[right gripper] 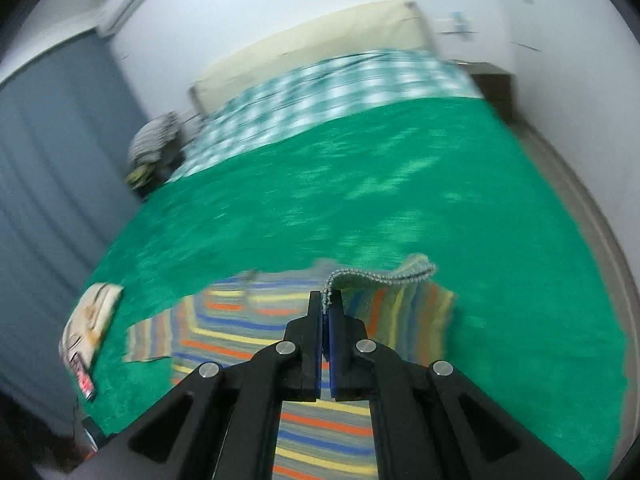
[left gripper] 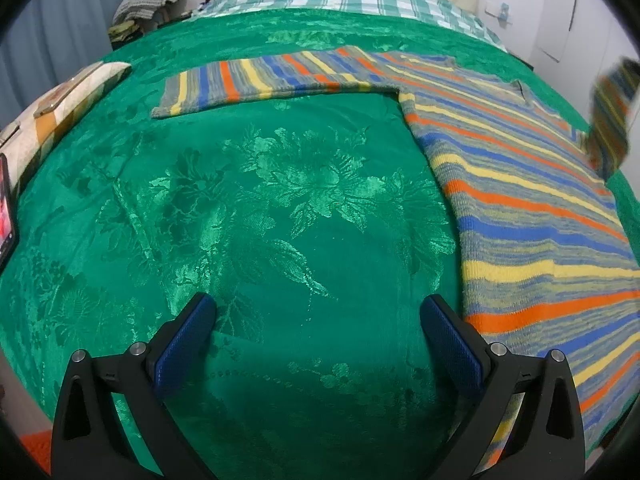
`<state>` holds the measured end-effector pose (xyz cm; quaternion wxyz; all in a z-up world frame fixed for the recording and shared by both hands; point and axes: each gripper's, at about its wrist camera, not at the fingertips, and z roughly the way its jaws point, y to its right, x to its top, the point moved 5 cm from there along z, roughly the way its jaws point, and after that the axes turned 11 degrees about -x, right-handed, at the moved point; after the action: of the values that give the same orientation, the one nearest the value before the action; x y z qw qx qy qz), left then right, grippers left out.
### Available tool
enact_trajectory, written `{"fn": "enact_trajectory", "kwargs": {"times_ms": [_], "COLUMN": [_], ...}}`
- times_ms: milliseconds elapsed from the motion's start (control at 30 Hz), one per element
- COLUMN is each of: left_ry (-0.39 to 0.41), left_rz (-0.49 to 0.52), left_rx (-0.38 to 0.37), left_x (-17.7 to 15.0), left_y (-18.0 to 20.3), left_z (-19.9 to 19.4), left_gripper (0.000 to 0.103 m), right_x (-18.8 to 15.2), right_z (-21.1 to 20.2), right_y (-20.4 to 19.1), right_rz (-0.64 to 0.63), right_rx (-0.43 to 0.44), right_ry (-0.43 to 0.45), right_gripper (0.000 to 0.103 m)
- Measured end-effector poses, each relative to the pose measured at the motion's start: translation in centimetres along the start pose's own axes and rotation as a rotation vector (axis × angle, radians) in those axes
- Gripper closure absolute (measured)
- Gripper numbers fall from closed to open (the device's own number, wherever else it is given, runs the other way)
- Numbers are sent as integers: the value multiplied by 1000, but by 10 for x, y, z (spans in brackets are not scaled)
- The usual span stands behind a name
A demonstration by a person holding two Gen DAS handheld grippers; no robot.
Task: Fold small clothes
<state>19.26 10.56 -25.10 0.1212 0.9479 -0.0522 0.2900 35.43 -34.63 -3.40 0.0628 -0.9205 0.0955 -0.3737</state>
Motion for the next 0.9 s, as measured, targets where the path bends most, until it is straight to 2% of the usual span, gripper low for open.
{"fn": "enact_trajectory", "kwargs": {"times_ms": [67, 133, 200, 233, 267, 333, 567, 633, 767, 900], "left_ry": [1, 2, 3, 3, 2, 0, 3, 5, 13, 18], "left_rz": [-2, -3, 1, 2, 3, 1, 2, 4, 11, 15], "left_rx": [-1, 0, 3, 4, 4, 2, 10, 11, 19, 25], "left_x": [-1, -2, -3, -3, -3, -2, -3, -3, -3, -4], "left_y": [-1, 0, 1, 1, 1, 1, 2, 2, 2, 3], "left_z": [-1, -1, -1, -1, -1, -1, 0, 0, 1, 1], "left_gripper": [0, 0, 0, 0, 0, 0, 0, 0, 0, 0], "right_x": [-8, -17, -37, -43, -44, -46, -76, -106, -176, -234], "right_z": [14, 36, 55, 57, 55, 49, 34, 30, 6, -27], "right_y": [-32, -67, -83, -84, -82, -67, 21, 48, 82, 95], "right_rz": [-31, -29, 18, 40, 54, 97, 178, 176, 66, 26], "right_rx": [26, 138, 249, 259, 252, 246, 111, 54, -112, -175], "right_ry": [-15, -53, -145, -148, -131, -107, -111, -134, -143, -139], "right_gripper": [101, 98, 75, 55, 49, 47, 41, 41, 41, 41]}}
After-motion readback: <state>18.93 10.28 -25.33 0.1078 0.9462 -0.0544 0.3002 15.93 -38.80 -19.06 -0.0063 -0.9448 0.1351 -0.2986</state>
